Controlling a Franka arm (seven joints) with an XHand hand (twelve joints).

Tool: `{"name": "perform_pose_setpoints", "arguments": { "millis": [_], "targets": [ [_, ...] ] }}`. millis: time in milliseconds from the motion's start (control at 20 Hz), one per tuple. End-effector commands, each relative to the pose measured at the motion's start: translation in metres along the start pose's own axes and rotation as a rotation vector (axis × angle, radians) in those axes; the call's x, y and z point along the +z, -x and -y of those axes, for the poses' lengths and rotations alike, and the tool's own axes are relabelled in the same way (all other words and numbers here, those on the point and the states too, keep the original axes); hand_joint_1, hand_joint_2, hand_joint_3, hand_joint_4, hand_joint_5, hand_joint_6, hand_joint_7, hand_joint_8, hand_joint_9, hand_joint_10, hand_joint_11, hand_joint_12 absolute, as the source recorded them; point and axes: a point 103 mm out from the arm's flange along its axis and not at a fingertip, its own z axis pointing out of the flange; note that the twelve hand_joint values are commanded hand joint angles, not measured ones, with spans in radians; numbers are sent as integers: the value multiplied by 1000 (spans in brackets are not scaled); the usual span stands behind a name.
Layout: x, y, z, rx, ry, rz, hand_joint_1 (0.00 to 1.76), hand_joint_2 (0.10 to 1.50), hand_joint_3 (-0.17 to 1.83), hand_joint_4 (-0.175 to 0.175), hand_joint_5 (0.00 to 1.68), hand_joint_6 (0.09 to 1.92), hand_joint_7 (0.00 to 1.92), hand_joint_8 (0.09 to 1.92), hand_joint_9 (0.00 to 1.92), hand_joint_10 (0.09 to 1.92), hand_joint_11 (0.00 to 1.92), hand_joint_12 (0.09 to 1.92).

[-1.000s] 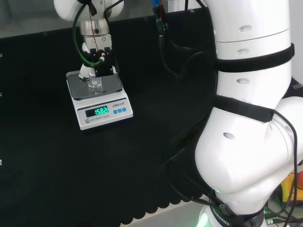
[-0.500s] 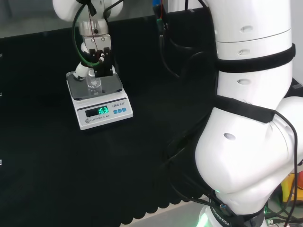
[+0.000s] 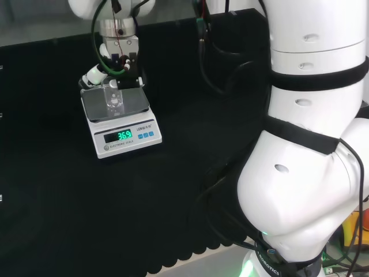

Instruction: Put the beaker on the electronic balance.

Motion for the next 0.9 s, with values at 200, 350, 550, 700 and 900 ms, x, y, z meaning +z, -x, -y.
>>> {"name": "perform_pose_setpoints", "arguments": {
  "millis": [200,350,550,700,900],
  "targets": [
    [-35,39,39,58,49,-14,525,692,248,-71,365,714,462,908,407,848,628,1298],
    [-40,55,58,76,55,-20,537,705,246,-72,366,708,460,905,415,850,645,1290],
    [-44,72,81,96,57,-34,557,722,244,-73,370,700,460,902,430,843,671,1273],
    [-43,82,94,107,63,-46,568,730,246,-74,371,698,457,901,439,843,678,1270],
    [-40,89,103,105,54,-62,576,737,248,-74,372,695,452,898,444,839,684,1266]
  ]
}}
